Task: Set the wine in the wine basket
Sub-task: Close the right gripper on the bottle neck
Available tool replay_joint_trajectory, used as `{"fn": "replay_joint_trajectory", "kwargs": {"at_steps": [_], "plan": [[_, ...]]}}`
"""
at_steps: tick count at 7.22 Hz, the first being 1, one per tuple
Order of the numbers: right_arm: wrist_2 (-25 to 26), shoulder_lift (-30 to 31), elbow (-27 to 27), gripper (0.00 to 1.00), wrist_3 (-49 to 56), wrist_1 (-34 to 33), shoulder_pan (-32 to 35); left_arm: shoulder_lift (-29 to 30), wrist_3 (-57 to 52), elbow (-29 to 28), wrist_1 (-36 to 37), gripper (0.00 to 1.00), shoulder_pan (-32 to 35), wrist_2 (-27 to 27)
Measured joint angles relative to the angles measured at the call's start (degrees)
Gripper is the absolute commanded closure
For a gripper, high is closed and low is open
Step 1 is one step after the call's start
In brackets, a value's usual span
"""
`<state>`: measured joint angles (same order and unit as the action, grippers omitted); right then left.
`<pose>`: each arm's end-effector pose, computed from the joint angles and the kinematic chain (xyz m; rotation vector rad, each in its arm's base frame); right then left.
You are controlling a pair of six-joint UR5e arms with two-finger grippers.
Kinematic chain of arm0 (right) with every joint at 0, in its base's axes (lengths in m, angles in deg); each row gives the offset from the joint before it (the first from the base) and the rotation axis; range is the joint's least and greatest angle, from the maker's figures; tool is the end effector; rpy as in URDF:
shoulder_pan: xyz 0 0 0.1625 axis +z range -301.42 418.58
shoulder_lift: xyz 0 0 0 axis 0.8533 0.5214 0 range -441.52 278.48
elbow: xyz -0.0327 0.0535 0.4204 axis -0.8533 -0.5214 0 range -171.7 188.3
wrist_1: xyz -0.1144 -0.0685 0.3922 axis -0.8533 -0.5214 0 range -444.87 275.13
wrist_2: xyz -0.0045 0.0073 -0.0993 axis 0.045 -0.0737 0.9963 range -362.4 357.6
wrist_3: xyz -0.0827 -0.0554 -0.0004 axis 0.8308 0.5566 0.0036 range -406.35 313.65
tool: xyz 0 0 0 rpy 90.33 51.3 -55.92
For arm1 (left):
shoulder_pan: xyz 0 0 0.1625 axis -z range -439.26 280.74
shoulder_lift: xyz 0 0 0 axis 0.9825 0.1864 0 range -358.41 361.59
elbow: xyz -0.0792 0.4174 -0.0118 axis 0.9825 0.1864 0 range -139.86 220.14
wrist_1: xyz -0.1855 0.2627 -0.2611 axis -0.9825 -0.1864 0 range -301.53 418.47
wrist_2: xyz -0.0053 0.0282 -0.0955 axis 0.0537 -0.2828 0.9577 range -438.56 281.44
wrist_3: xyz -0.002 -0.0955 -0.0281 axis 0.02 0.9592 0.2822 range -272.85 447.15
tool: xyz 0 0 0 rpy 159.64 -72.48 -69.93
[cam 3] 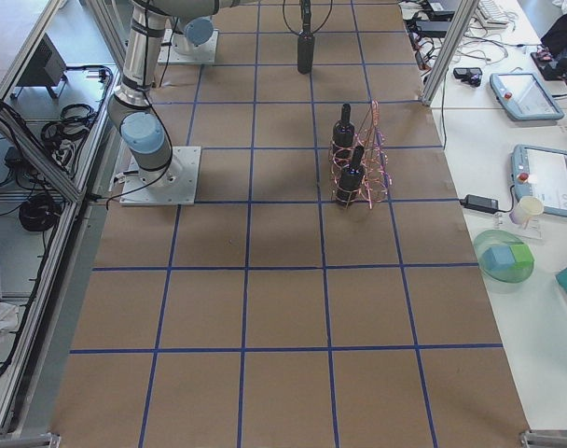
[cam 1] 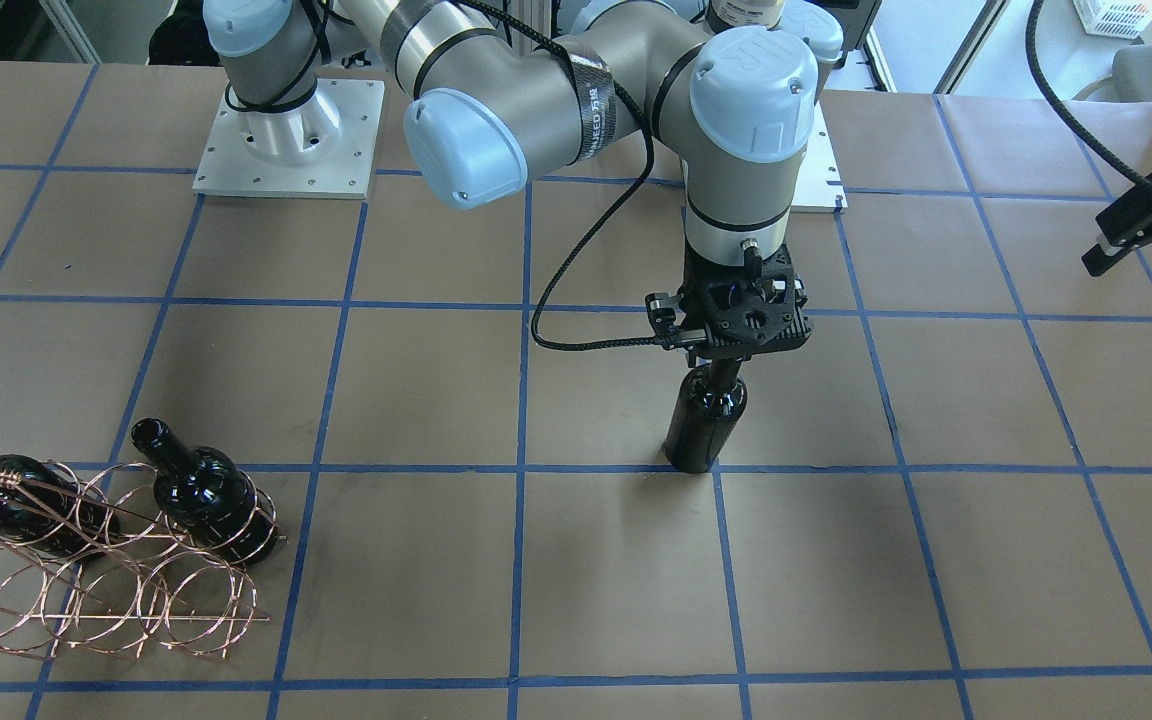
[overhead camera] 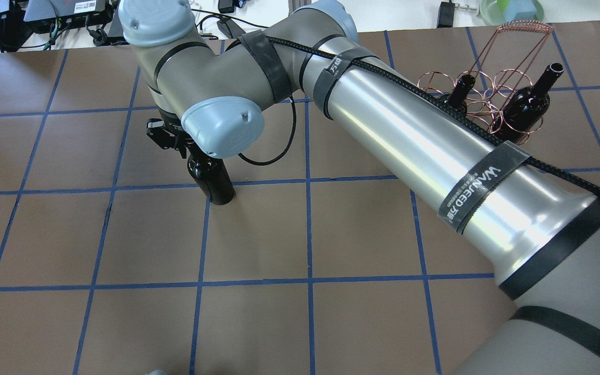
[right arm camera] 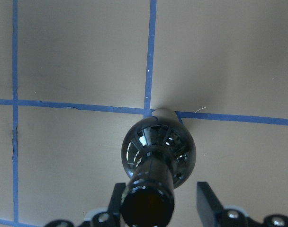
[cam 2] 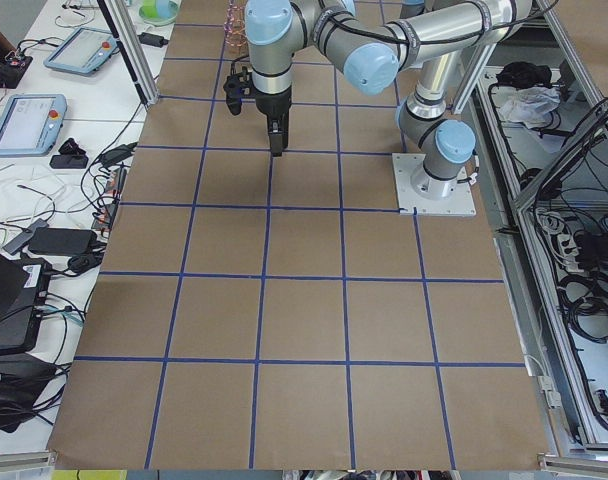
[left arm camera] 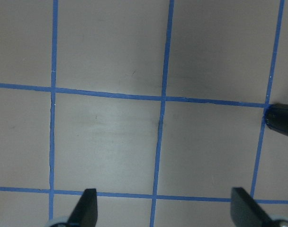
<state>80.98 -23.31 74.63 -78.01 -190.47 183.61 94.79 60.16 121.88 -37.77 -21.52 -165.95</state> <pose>0.5342 -0.5096 0.3833 -0.0988 2.9712 -0.0678 0.1569 -0.5066 0.5200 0.1429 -3.0888 0.0075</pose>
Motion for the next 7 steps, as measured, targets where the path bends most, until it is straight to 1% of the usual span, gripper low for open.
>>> {"fn": "replay_joint_trajectory", "kwargs": {"at_steps": [7], "plan": [[-1.1, -0.4, 0.0, 0.39, 0.0, -1.3, -0.5, -0.1, 0.0, 0.2, -0.1, 0.00, 0.0, 0.1]]}}
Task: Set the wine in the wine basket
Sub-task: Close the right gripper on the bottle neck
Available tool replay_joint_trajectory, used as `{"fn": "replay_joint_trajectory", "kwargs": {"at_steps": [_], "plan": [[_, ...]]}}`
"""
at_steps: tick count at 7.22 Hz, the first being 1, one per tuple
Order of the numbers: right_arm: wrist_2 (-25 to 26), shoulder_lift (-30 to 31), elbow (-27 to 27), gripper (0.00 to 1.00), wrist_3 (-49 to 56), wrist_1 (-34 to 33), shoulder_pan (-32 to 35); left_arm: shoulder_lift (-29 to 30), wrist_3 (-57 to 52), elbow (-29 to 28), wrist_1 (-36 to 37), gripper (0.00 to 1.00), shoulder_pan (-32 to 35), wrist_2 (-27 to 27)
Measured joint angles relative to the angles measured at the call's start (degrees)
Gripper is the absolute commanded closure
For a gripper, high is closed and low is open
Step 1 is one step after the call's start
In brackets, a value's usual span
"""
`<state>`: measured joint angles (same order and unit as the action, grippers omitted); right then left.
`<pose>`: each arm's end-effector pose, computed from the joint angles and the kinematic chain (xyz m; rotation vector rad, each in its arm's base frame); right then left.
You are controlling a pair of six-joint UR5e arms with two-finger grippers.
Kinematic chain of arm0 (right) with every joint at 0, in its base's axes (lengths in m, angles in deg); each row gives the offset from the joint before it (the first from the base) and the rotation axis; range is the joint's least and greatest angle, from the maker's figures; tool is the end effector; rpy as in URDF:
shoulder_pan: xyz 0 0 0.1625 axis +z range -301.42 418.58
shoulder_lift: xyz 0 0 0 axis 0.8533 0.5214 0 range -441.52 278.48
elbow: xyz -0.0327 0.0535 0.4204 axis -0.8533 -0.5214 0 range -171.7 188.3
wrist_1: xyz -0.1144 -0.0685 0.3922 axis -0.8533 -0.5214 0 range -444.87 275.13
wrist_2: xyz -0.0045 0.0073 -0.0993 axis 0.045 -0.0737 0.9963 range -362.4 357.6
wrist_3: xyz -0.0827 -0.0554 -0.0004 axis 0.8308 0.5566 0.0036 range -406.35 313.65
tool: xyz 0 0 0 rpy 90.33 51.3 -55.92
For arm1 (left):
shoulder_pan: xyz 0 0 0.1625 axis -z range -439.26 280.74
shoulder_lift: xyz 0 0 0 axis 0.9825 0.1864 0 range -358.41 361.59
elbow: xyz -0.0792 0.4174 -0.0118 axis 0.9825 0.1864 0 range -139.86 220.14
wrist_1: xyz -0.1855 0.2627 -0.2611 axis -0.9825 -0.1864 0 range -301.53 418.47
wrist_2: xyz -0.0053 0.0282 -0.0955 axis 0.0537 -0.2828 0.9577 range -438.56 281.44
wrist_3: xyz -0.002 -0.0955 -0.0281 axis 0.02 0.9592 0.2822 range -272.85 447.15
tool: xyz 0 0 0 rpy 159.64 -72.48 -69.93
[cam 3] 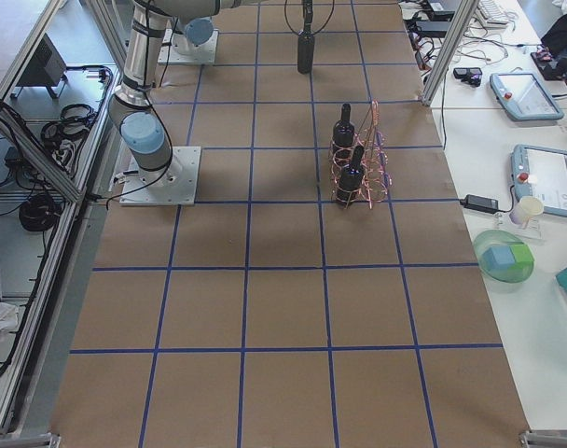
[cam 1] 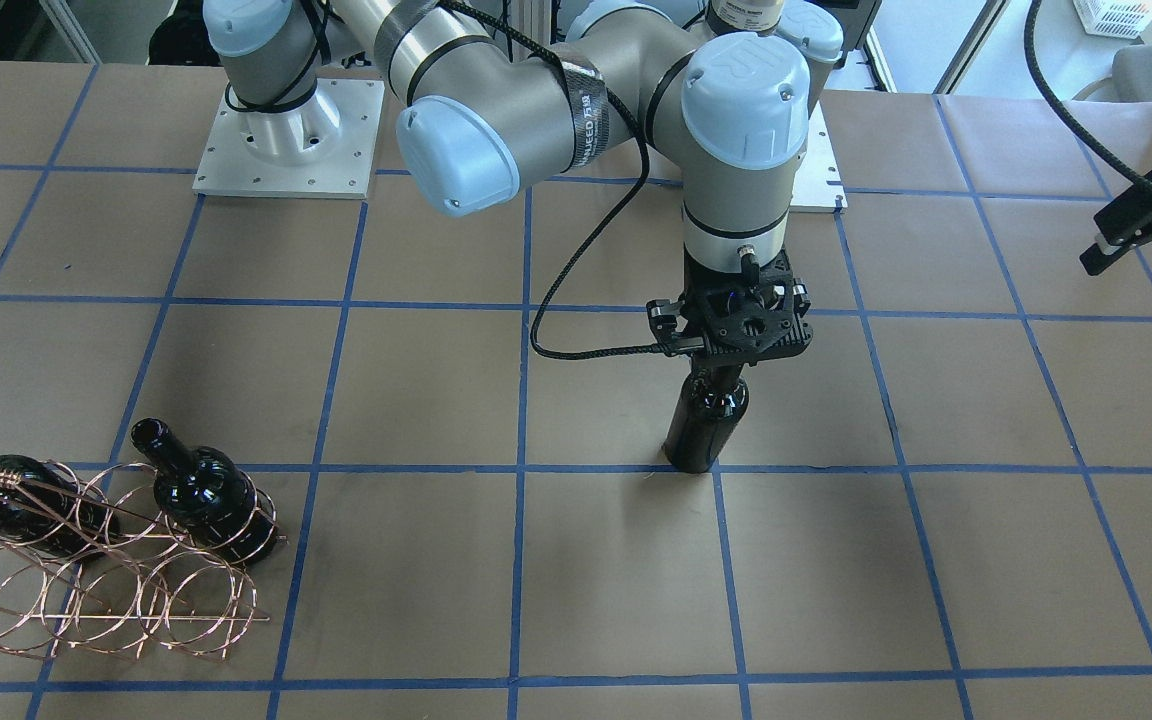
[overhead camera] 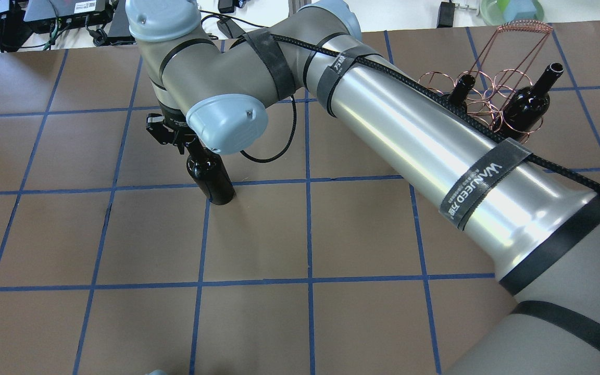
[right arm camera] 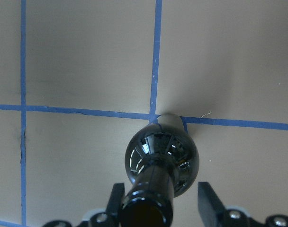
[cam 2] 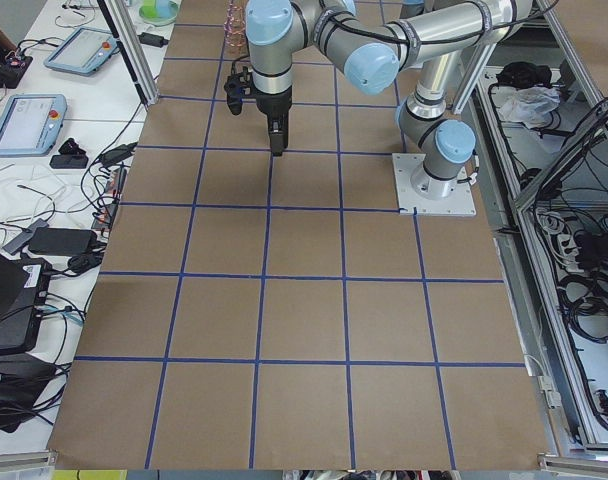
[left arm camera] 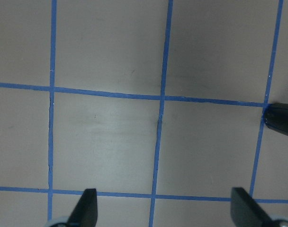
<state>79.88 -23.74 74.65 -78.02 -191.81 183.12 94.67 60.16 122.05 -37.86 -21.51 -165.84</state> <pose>0.5334 -0.5160 0.3806 -0.0886 2.9471 -0.0721 0.1560 -0.5057 0.5195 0.1426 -3.0859 0.0056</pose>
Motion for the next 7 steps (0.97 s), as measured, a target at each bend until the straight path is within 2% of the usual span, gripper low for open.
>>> {"fn": "replay_joint_trajectory", "kwargs": {"at_steps": [7], "plan": [[1.3, -0.9, 0.6, 0.40, 0.1, -0.1, -0.2, -0.4, 0.0, 0.6, 0.0, 0.00, 0.0, 0.1]]}}
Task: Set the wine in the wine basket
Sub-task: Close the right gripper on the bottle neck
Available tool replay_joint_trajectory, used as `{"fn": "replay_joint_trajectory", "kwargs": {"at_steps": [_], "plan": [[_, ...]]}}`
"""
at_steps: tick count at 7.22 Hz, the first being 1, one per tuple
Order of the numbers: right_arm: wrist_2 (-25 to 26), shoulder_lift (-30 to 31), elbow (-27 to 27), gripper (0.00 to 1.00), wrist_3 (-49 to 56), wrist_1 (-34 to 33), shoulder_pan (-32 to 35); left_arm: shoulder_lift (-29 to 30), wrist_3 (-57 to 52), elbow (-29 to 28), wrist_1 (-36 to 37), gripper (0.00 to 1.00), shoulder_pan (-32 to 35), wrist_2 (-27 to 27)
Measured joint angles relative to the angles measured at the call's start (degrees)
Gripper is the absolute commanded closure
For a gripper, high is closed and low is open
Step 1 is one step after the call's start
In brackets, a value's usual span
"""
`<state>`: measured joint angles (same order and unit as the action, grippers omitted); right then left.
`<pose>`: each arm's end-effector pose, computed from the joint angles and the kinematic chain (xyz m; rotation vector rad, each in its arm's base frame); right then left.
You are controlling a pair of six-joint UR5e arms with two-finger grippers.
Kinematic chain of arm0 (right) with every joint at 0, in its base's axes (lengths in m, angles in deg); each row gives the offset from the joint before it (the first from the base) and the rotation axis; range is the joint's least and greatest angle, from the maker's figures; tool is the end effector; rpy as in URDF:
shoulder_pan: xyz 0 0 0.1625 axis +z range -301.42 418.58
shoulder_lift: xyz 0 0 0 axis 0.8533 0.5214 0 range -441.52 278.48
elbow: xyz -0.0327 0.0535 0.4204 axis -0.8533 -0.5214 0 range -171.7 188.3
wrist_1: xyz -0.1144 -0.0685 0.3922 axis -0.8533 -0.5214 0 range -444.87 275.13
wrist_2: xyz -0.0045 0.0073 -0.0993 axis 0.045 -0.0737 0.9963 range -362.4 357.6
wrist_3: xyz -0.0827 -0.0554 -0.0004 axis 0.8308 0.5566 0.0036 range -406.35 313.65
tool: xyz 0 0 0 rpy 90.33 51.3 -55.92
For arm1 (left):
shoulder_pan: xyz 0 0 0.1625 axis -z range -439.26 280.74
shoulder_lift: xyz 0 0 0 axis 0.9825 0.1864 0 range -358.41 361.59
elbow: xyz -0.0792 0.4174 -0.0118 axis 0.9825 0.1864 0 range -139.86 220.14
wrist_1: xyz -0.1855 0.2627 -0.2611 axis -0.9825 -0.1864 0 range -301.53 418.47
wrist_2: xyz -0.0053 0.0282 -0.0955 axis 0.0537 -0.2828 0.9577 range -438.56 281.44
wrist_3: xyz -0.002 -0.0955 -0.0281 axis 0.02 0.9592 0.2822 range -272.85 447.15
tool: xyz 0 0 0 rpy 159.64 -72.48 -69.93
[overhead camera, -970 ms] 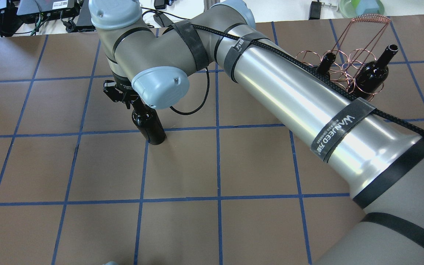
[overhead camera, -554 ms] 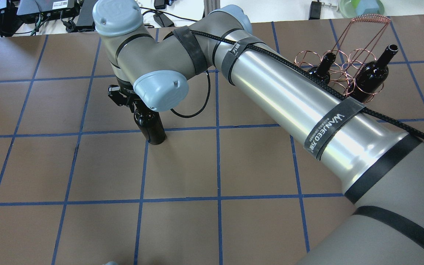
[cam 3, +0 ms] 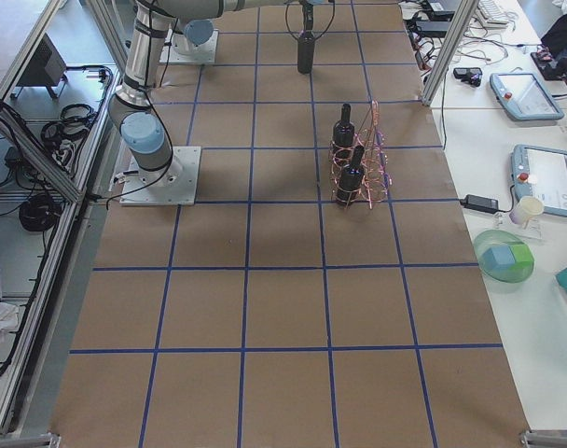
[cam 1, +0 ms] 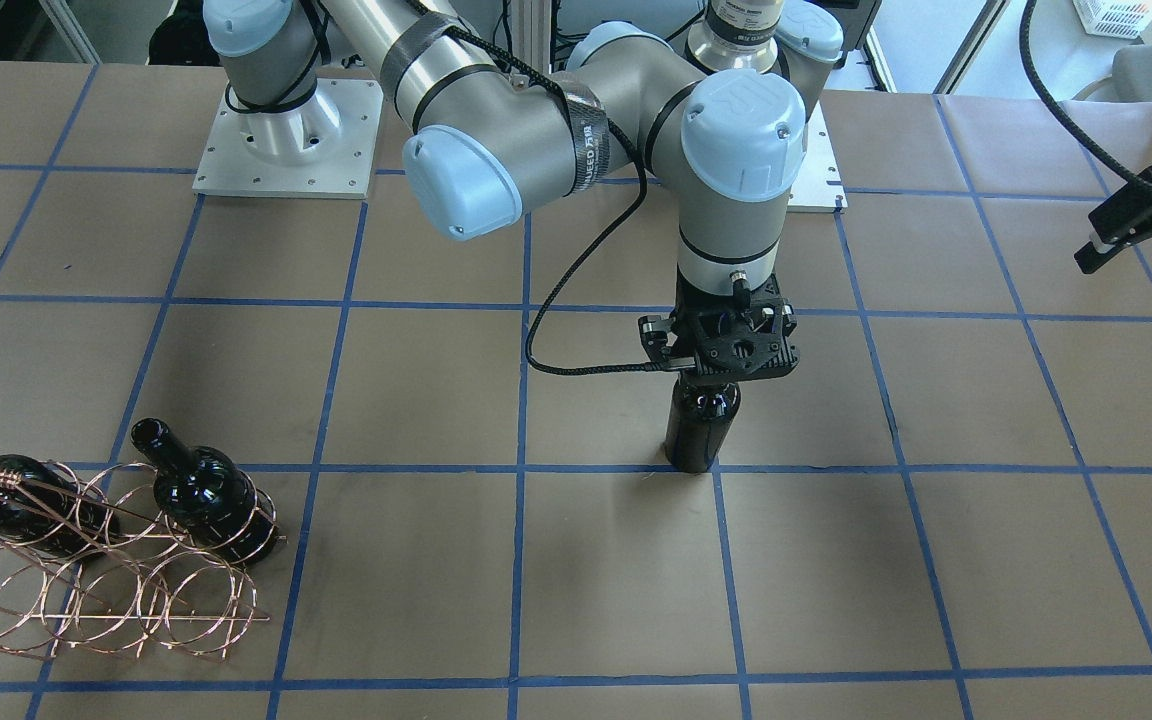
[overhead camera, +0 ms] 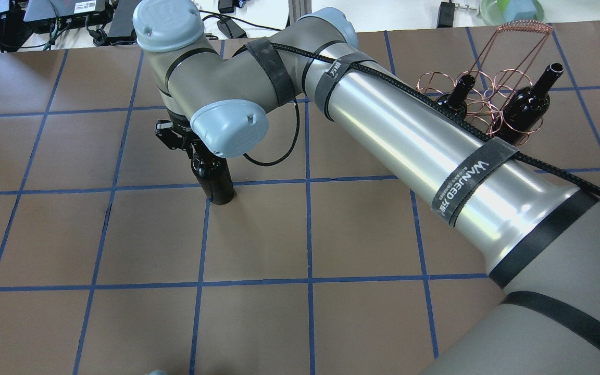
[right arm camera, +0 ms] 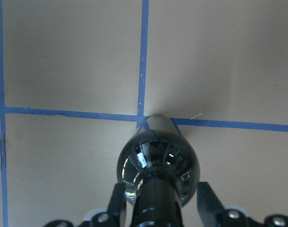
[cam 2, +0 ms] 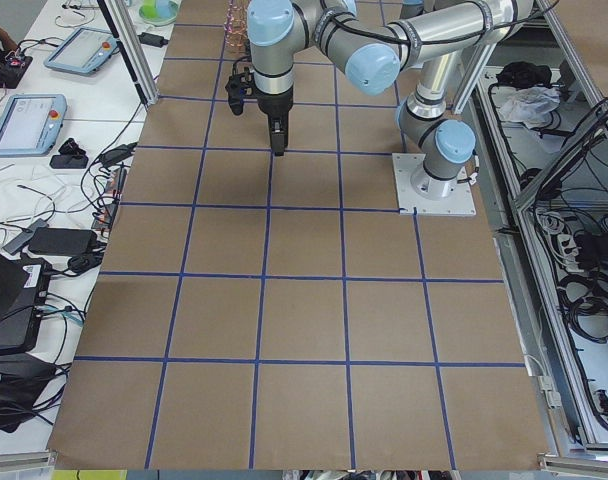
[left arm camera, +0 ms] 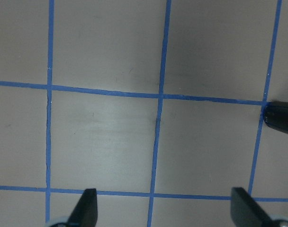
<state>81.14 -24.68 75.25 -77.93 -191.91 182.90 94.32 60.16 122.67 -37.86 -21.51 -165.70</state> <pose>0.5308 -0.5210 0.3633 -0.0816 2.9797 -0.0600 0.1543 -0.5034 0.5173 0.1427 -3.0814 0.0012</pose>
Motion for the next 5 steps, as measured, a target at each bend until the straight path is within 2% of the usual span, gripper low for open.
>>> {"fn": "replay_joint_trajectory", "kwargs": {"at_steps": [5], "plan": [[-0.3, 1.1, -0.4, 0.41, -0.6, -1.5, -0.3, 0.0, 0.0, 0.0, 0.0, 0.00, 0.0, 0.0]]}}
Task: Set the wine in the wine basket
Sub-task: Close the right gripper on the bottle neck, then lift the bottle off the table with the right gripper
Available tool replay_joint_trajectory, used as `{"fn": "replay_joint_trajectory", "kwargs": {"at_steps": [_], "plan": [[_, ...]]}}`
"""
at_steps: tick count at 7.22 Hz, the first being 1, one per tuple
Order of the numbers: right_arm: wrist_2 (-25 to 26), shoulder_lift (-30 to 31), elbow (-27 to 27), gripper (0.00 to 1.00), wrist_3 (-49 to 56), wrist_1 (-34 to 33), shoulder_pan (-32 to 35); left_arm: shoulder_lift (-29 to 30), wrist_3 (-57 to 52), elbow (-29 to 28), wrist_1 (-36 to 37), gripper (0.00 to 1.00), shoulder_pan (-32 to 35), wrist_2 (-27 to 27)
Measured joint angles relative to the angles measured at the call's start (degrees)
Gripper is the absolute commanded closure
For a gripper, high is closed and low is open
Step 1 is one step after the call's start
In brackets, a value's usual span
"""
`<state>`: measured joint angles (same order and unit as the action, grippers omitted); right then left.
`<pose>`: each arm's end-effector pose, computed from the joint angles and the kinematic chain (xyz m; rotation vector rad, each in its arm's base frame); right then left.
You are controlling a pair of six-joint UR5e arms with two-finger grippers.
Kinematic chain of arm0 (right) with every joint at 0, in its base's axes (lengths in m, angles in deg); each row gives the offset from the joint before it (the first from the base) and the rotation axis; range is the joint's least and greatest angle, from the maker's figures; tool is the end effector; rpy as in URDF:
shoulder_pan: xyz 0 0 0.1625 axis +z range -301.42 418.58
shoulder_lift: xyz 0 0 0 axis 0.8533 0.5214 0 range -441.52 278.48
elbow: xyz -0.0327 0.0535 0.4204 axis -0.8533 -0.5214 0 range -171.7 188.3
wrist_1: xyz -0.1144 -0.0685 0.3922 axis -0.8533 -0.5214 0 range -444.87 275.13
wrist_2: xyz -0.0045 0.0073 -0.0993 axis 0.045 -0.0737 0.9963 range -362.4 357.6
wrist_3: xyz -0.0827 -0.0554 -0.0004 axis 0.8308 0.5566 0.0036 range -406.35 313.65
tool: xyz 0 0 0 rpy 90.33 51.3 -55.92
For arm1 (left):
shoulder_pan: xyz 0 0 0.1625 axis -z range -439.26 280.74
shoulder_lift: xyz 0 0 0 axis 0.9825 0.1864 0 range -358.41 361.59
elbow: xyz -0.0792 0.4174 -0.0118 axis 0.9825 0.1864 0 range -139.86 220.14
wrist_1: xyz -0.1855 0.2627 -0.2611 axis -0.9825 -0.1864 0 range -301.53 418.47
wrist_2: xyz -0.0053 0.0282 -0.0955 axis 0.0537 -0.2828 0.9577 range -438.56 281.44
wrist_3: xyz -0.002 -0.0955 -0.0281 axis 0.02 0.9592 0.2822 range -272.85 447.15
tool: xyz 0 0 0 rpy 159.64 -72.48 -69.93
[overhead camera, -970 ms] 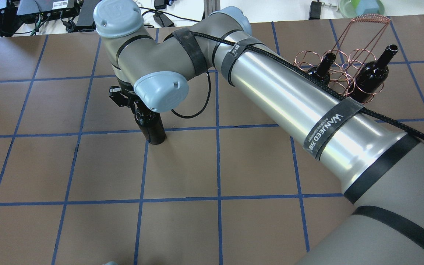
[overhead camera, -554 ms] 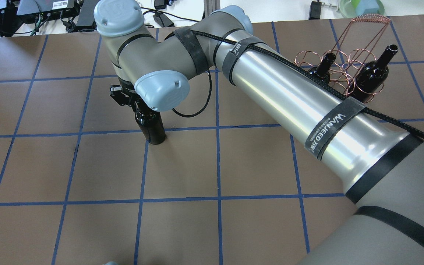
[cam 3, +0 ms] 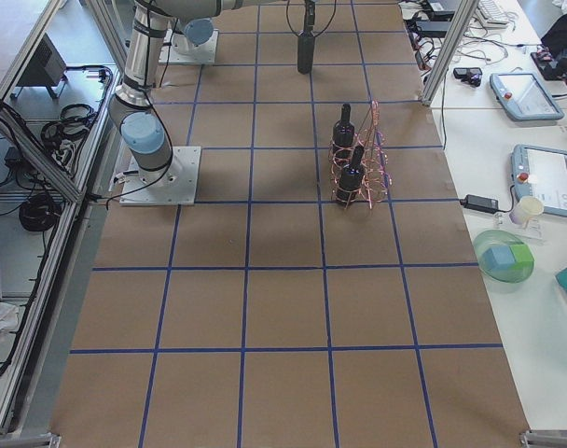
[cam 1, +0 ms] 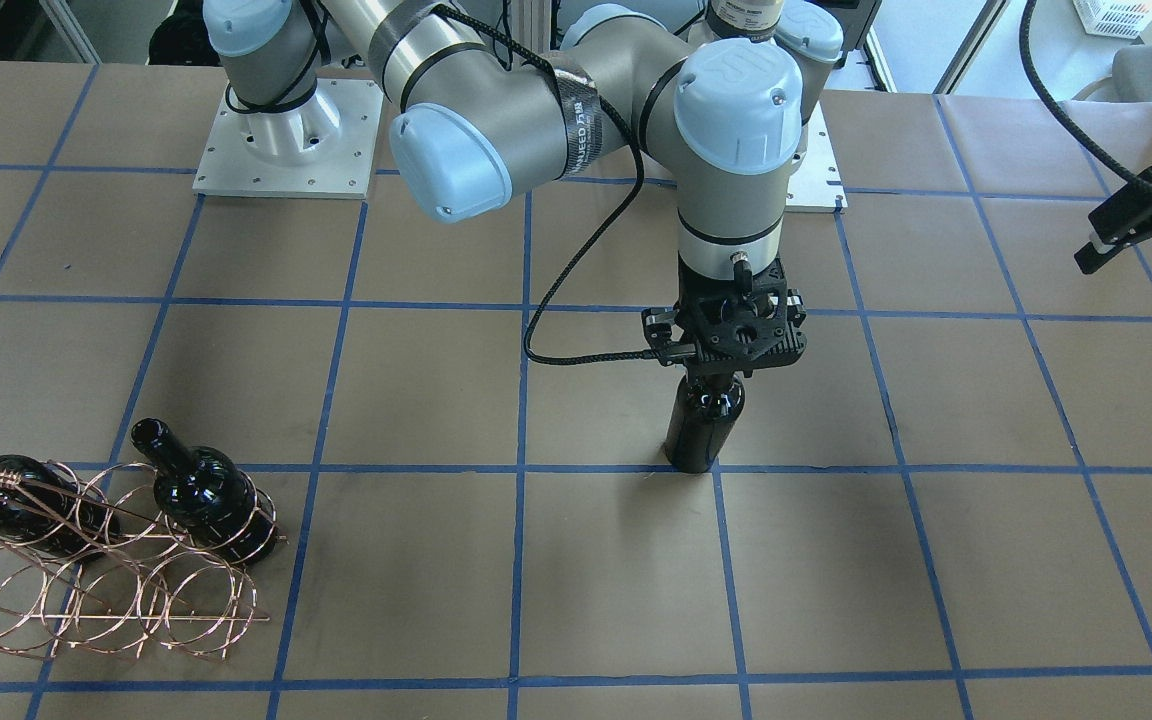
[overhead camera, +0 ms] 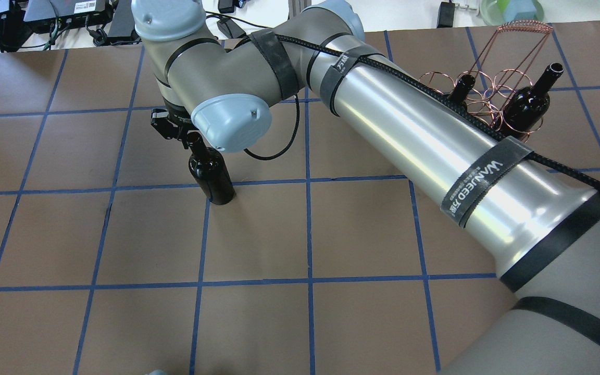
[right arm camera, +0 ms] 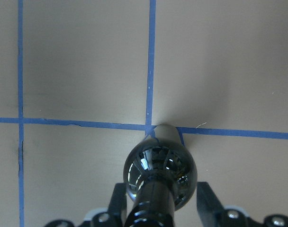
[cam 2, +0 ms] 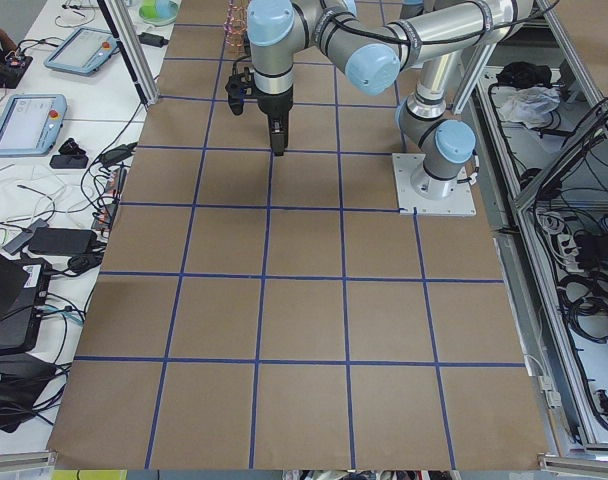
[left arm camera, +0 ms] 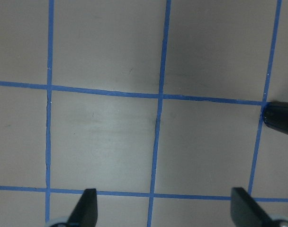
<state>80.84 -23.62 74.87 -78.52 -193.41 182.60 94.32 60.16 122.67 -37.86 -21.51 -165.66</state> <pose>0.5281 -0.5228 0.3832 -0.0628 2.9461 -0.1181 0.1542 -0.5034 0.5173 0.1426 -3.0808 0.0017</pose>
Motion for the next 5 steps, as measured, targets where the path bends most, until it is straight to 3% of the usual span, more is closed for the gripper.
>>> {"fn": "replay_joint_trajectory", "kwargs": {"at_steps": [1, 2, 4, 5], "plan": [[0.1, -0.2, 0.0, 0.41, 0.3, -0.1, 0.0, 0.0, 0.0, 0.0, 0.0, 0.00, 0.0, 0.0], [-0.1, -0.4, -0.1, 0.57, 0.3, -0.1, 0.0, 0.0, 0.0, 0.0, 0.0, 0.00, 0.0, 0.0], [-0.5, -0.6, -0.1, 1.00, 0.2, -0.4, 0.0, 0.0, 0.0, 0.0, 0.0, 0.00, 0.0, -0.1], [-0.6, -0.6, -0.1, 1.00, 0.4, -0.4, 0.0, 0.0, 0.0, 0.0, 0.0, 0.00, 0.0, -0.1]]}}
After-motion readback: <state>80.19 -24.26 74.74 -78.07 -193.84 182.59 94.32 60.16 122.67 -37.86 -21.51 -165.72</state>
